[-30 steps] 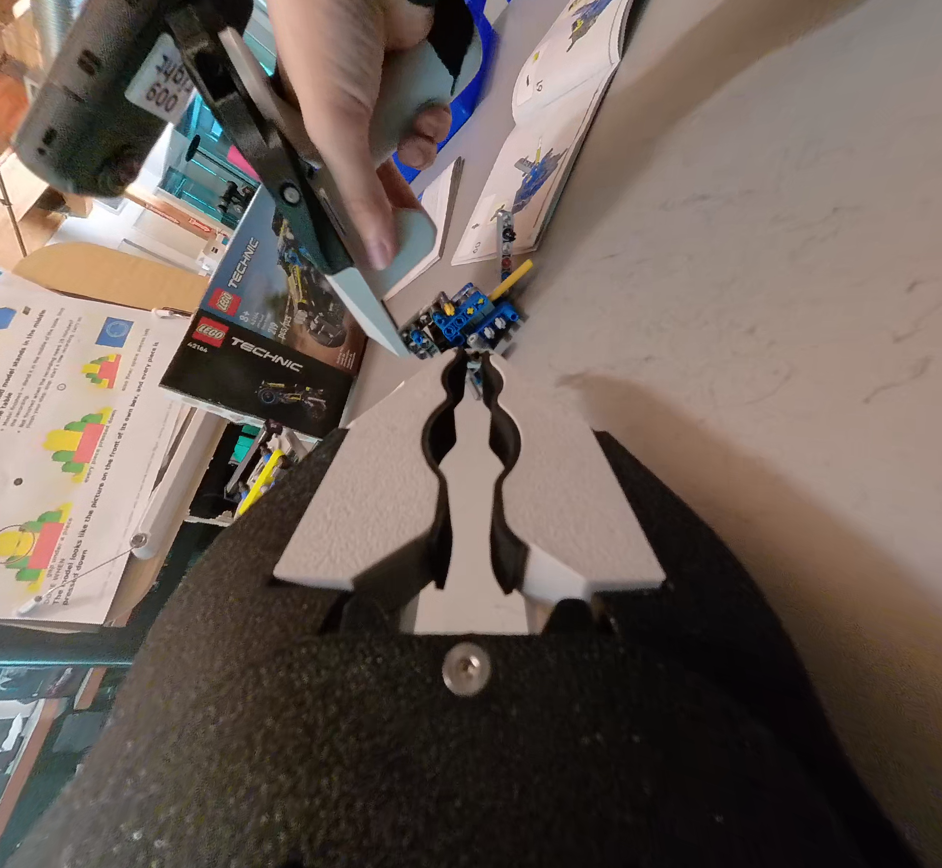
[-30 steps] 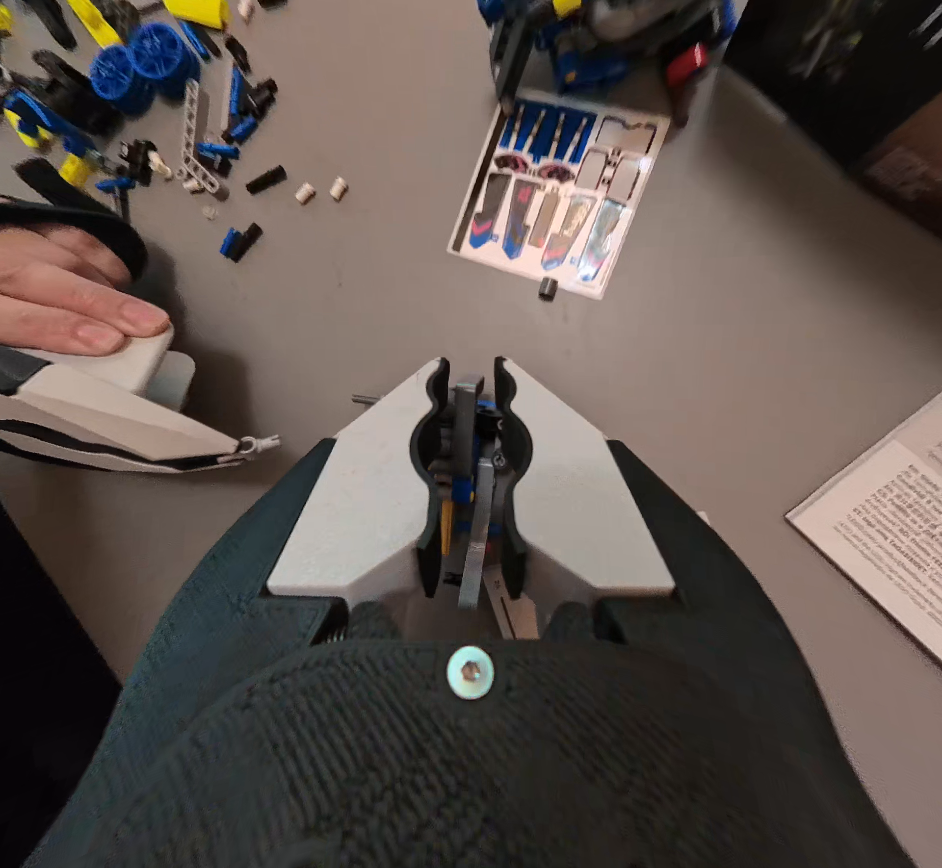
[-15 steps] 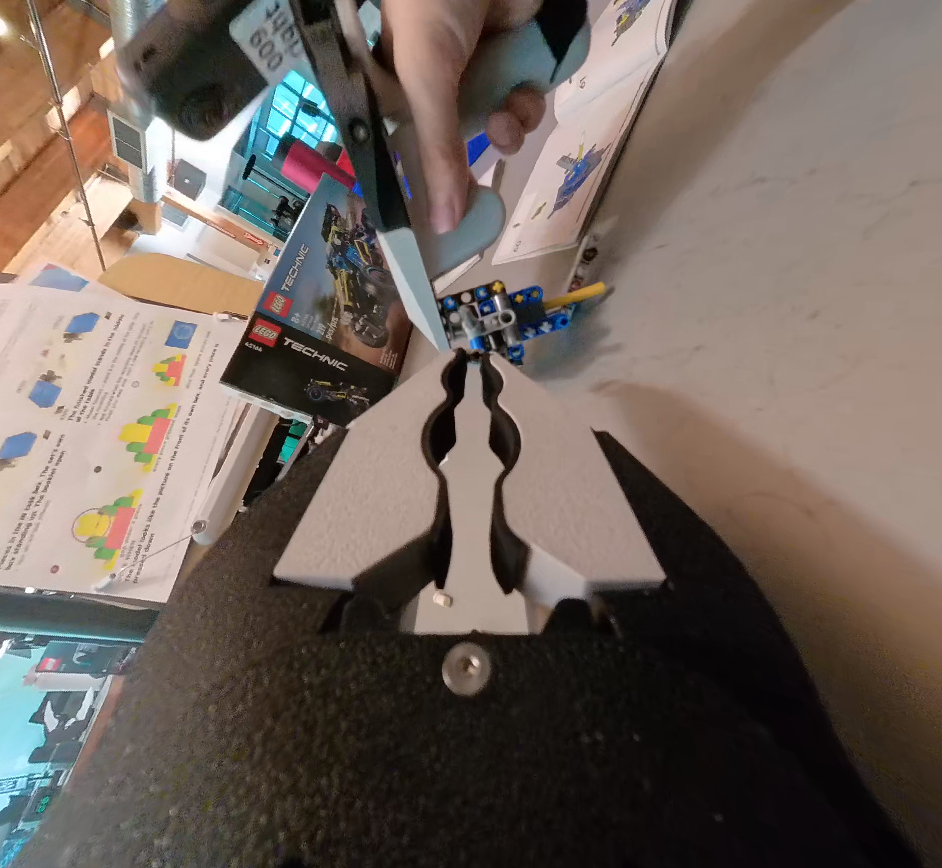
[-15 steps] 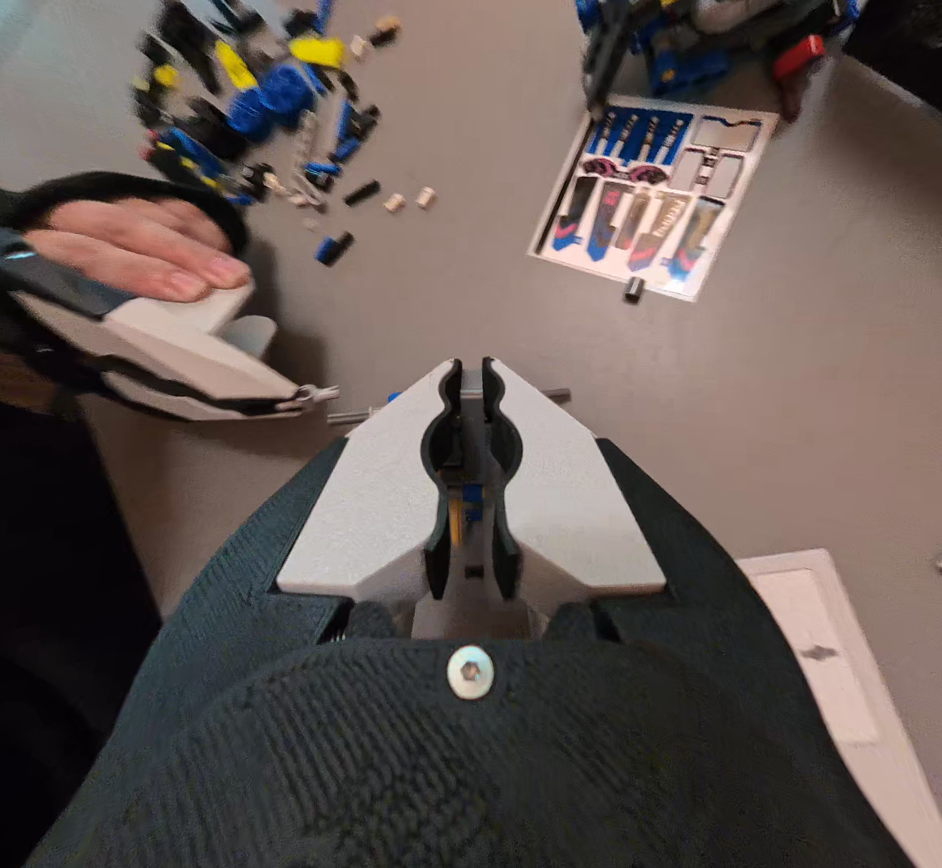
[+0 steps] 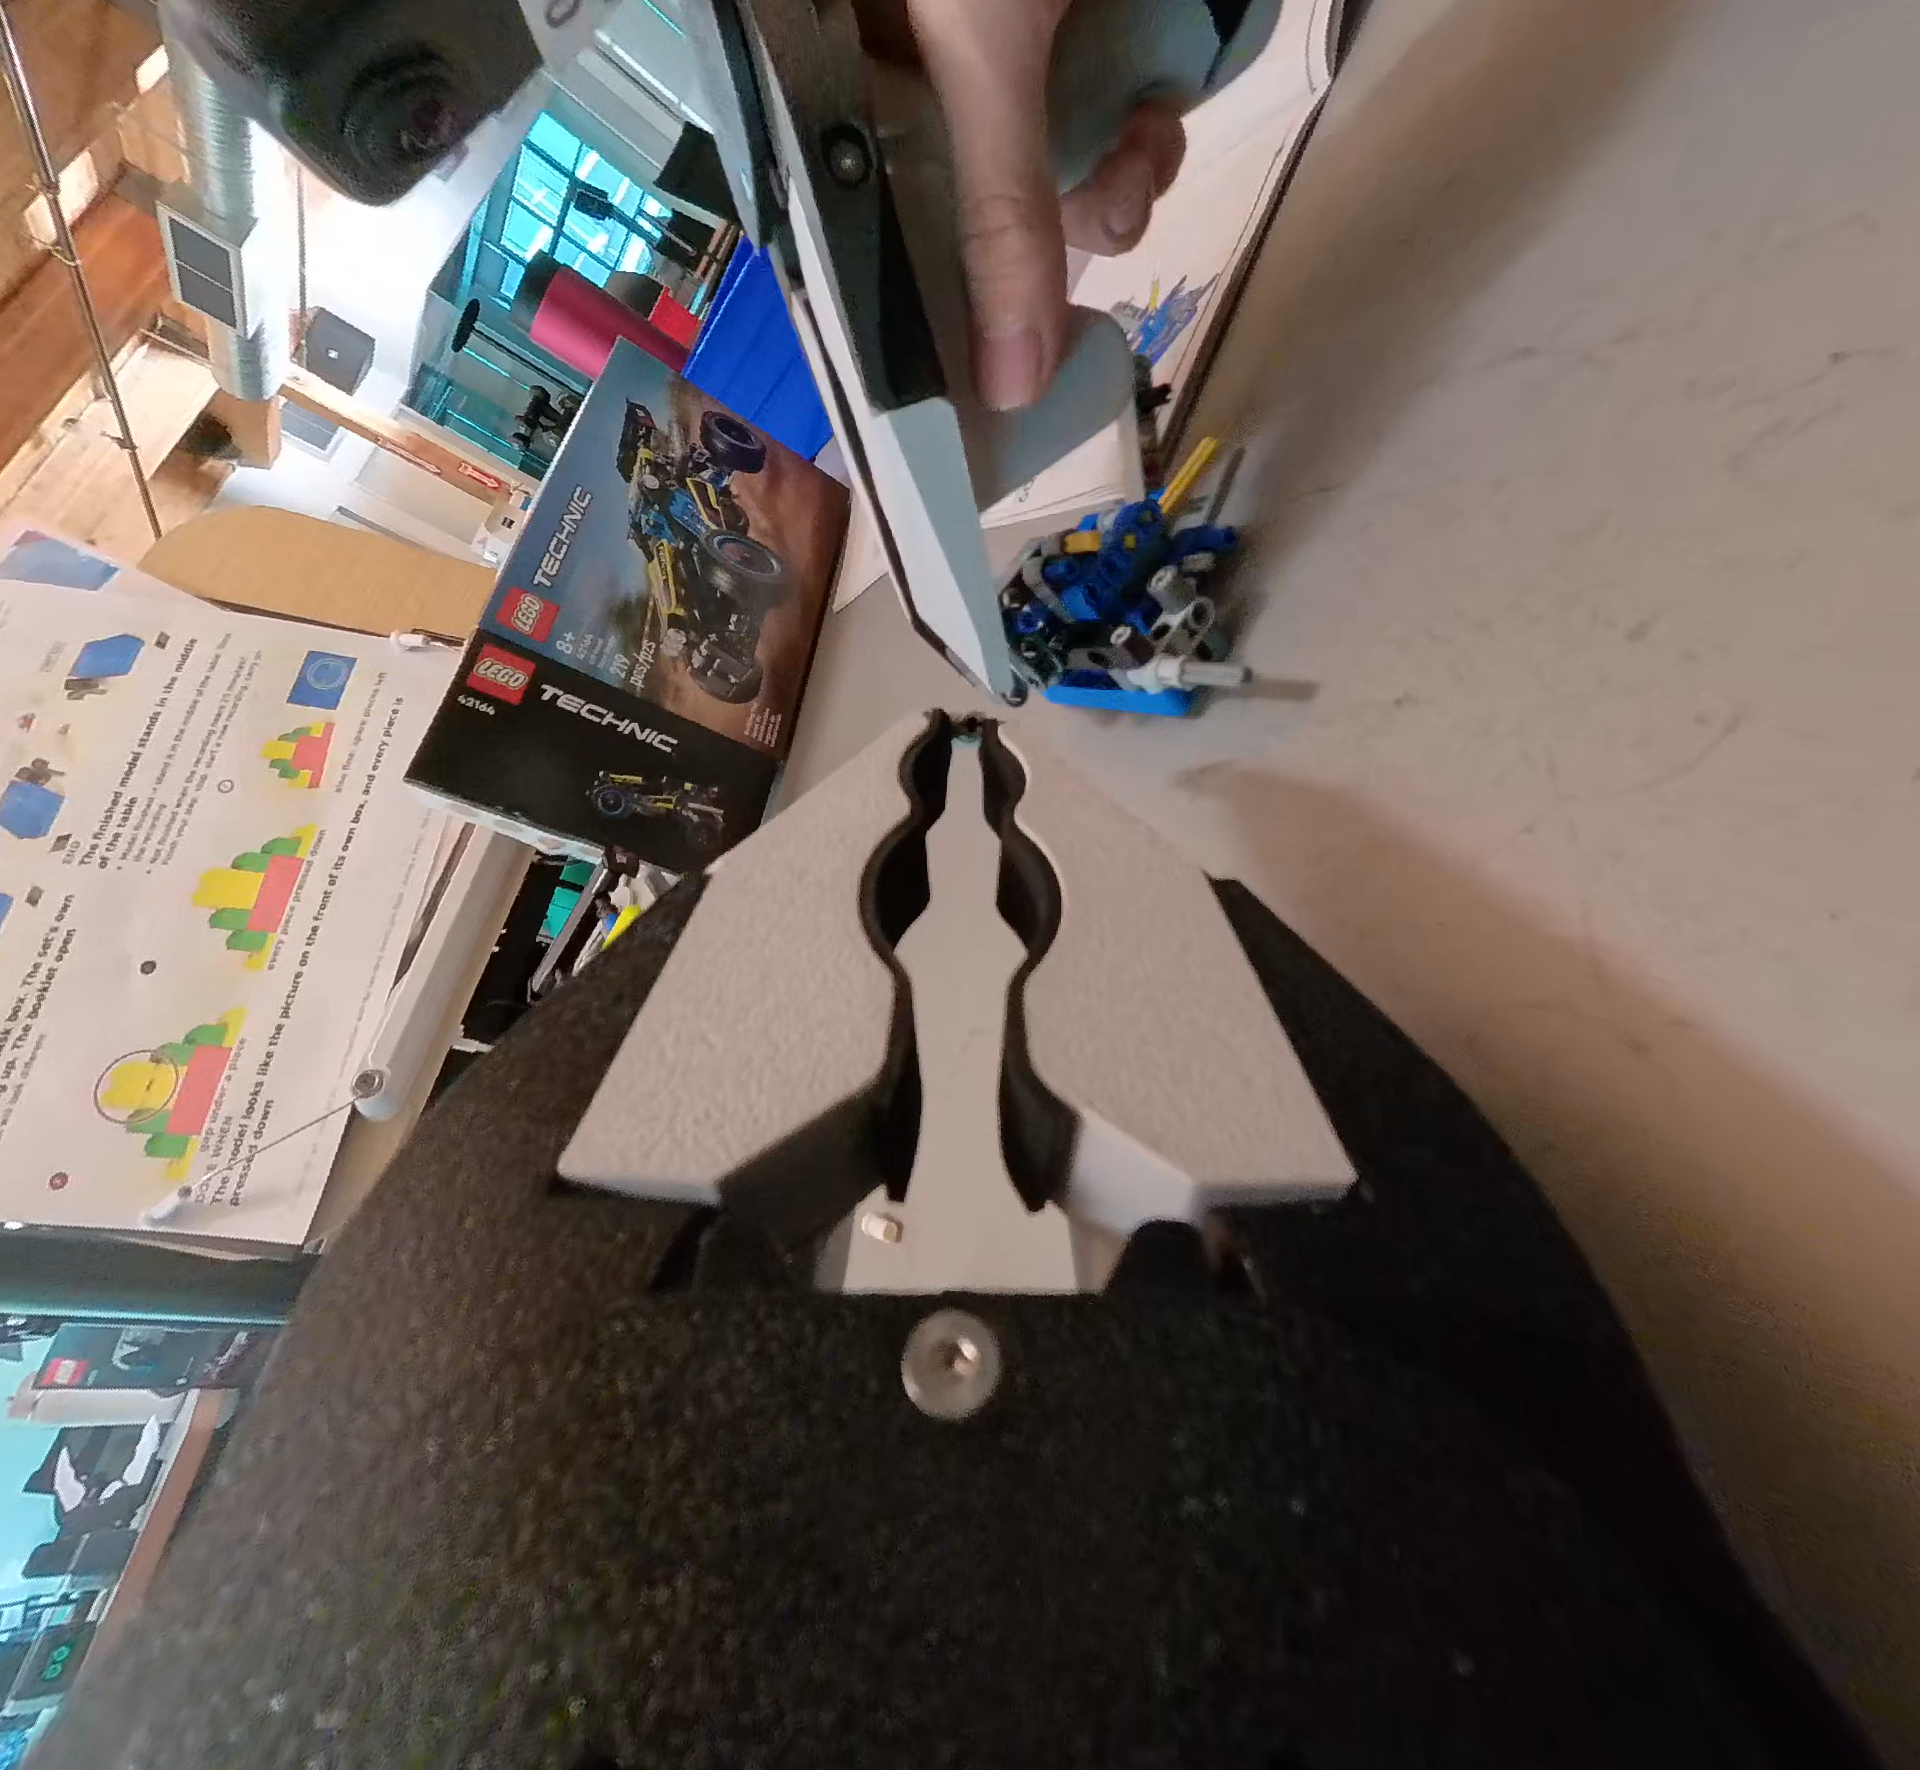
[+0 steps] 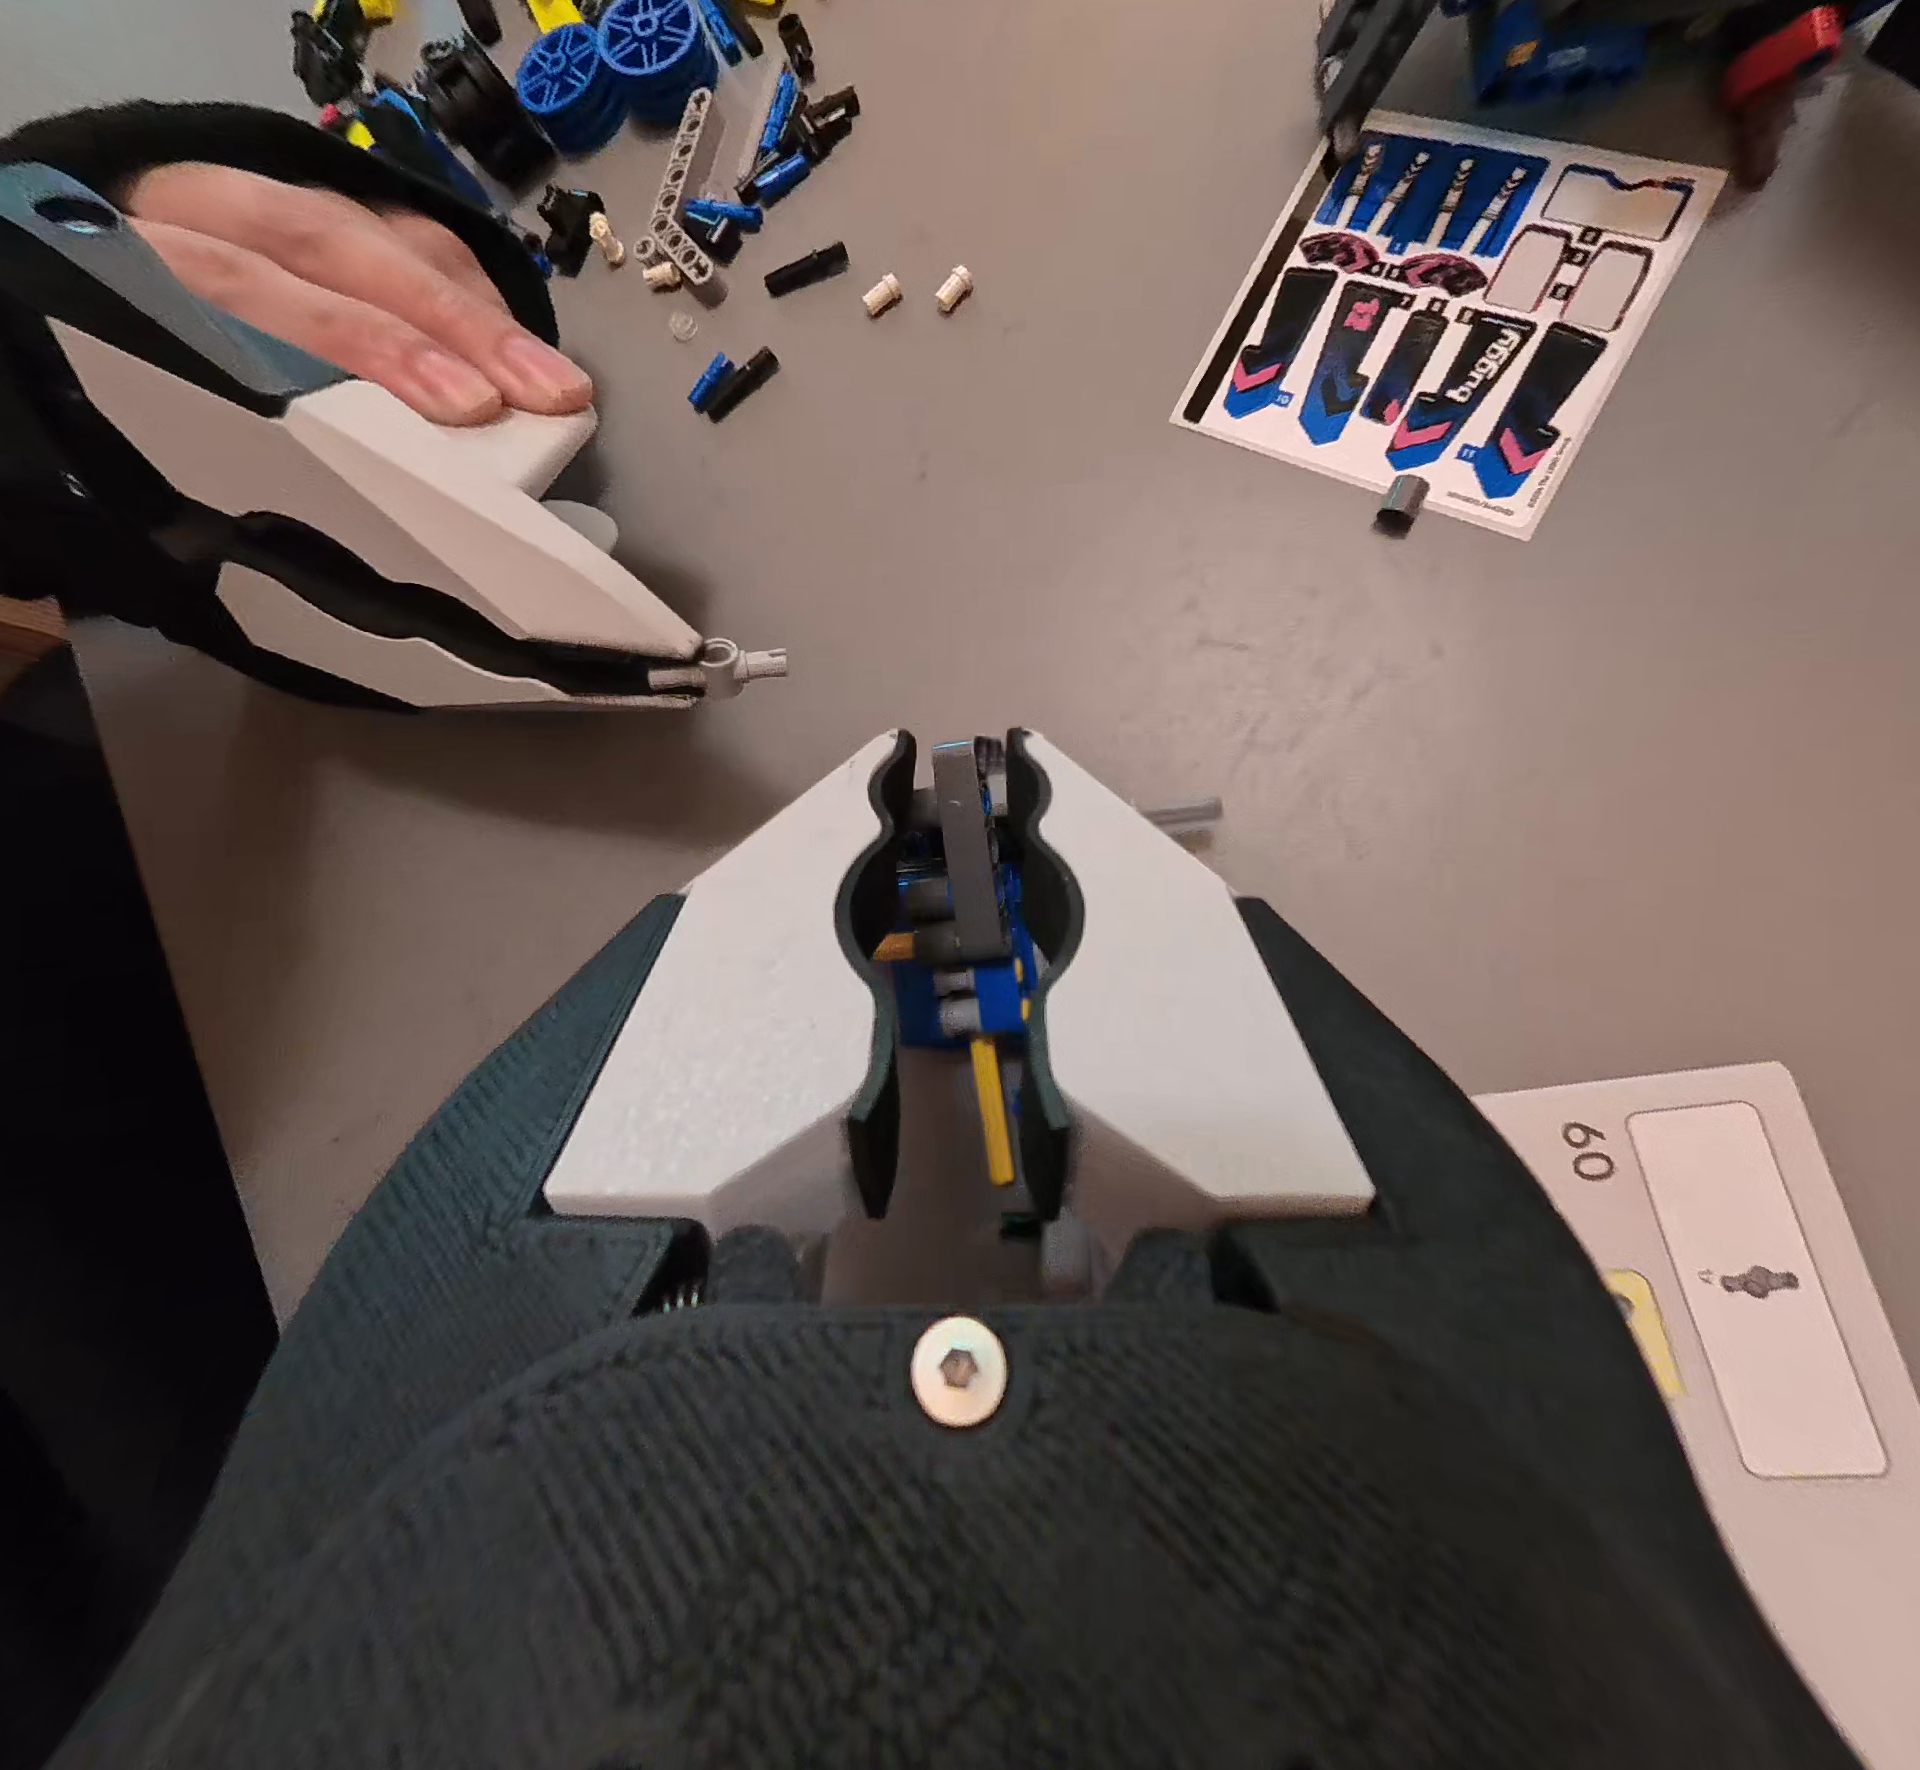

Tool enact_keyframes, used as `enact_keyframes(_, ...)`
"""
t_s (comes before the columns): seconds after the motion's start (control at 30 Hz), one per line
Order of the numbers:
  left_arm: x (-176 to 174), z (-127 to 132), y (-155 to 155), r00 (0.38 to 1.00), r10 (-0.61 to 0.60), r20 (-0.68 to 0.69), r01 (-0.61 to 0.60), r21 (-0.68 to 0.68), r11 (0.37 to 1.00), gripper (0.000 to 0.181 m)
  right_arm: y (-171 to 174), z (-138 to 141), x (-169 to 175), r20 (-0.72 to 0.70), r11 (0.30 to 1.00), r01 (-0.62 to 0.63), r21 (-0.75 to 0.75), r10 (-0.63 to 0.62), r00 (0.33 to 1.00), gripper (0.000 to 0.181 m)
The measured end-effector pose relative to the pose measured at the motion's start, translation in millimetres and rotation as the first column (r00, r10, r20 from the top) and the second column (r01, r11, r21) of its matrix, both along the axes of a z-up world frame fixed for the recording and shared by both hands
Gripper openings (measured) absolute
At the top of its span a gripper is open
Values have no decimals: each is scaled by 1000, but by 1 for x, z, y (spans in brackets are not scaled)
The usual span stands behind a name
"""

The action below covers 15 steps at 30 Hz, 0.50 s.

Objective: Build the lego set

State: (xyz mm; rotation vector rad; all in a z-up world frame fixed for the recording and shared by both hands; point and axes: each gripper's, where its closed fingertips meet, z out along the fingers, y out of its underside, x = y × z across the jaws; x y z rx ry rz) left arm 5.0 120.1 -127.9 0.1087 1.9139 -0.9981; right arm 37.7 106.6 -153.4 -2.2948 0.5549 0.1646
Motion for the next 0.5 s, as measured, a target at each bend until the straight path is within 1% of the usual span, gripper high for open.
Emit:
enact_keyframes(0.13, 0, -1, 0, 1000, -3, -9, 3, 2, 1000, 3, -6, 5, 6, 61, 998, 14, -55, -10, 998, 14)
enact_keyframes(0.23, 0, -2, -1, 1000, -5, -11, 5, 4, 1000, 3, -3, 3, 2, 65, 995, -13, -94, 19, 998, 8)
enact_keyframes(0.4, 0, -3, 0, 1000, -3, -13, 3, 7, 1000, 3, -2, -3, 0, 67, 984, -60, -165, 72, 995, 8)
enact_keyframes(0.5, -1, -4, -1, 1000, -10, -15, 10, 11, 1000, 3, -3, -4, -3, 47, 980, -87, -177, 97, 994, 8)
